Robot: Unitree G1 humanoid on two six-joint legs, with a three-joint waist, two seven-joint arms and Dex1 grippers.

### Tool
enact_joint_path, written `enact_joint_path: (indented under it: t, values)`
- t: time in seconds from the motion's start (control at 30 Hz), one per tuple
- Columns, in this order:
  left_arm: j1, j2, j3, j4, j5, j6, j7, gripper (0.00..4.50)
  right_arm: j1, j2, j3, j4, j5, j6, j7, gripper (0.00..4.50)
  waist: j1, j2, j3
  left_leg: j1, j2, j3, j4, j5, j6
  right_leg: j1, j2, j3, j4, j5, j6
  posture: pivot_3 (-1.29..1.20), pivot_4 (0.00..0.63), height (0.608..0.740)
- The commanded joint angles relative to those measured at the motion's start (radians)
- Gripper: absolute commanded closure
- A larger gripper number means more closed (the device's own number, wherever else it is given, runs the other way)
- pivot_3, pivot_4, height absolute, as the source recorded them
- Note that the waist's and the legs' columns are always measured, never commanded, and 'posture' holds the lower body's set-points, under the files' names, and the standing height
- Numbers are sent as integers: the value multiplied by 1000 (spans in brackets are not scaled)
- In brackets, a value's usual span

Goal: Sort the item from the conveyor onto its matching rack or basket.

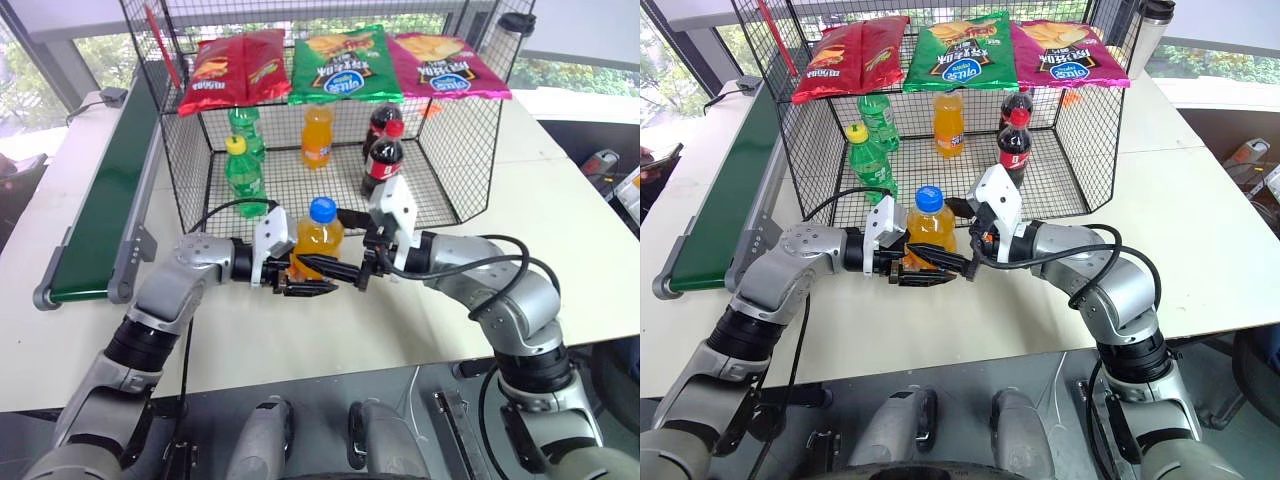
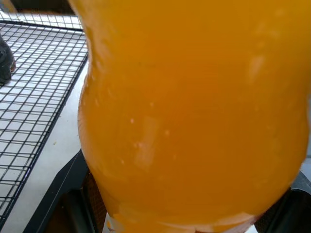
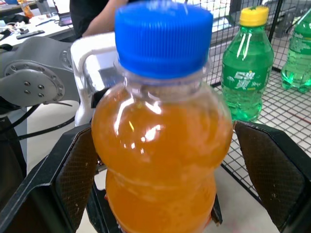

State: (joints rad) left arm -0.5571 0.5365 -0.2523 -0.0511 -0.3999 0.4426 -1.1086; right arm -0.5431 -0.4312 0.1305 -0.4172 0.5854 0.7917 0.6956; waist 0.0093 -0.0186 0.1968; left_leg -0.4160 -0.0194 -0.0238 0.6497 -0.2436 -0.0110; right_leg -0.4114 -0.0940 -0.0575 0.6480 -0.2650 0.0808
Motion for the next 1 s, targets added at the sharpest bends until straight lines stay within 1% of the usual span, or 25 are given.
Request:
enact_joint_path:
  t: [0.03,0.07,0.1,0.33,0.53,0.6,0.63,0.67,1.0]
  values:
    - [-17,-14,36,-34,-8,-25,6,1524,-20,10,-23,-11,23,-13,4,1411,1,0,0,0,0,0,0,0,0,0,0,0,0,0,0,0,150,739]
    - [-18,-17,36,-34,-8,-24,8,1524,-20,11,-24,-10,25,-15,5,1849,1,0,0,0,0,0,0,0,0,0,0,0,0,0,0,0,150,739]
    - [-19,-19,37,-33,-7,-24,9,1524,-20,12,-24,-9,26,-17,6,1986,1,0,0,0,0,0,0,0,0,0,0,0,0,0,0,0,150,739]
    - [-16,-25,36,-39,-3,-19,17,1524,-13,13,-26,-17,34,-15,9,1986,1,0,0,0,0,0,0,0,0,0,0,0,1,0,0,0,150,739]
    - [-24,-35,42,-36,17,5,72,1524,-11,10,-28,-16,30,-13,6,1986,1,0,0,0,0,0,0,0,0,0,0,0,1,0,0,0,150,739]
    - [-29,-38,47,-29,20,6,78,483,-10,9,-28,-16,28,-13,7,1986,1,0,0,0,0,0,1,0,0,0,0,0,1,0,0,0,150,739]
    - [-30,-37,47,-28,16,10,73,72,-9,9,-29,-17,27,-12,6,1986,1,0,0,0,0,0,1,0,0,0,0,0,1,0,0,0,150,739]
    - [-31,-37,47,-28,14,11,70,0,-9,9,-29,-17,27,-12,6,1986,1,0,0,0,0,0,1,0,0,0,0,0,1,0,0,0,150,739]
    - [-32,-2,44,-67,-18,72,21,0,-9,9,-30,-16,26,-9,-2,1986,0,0,0,0,0,0,1,0,0,0,0,0,1,0,0,0,150,739]
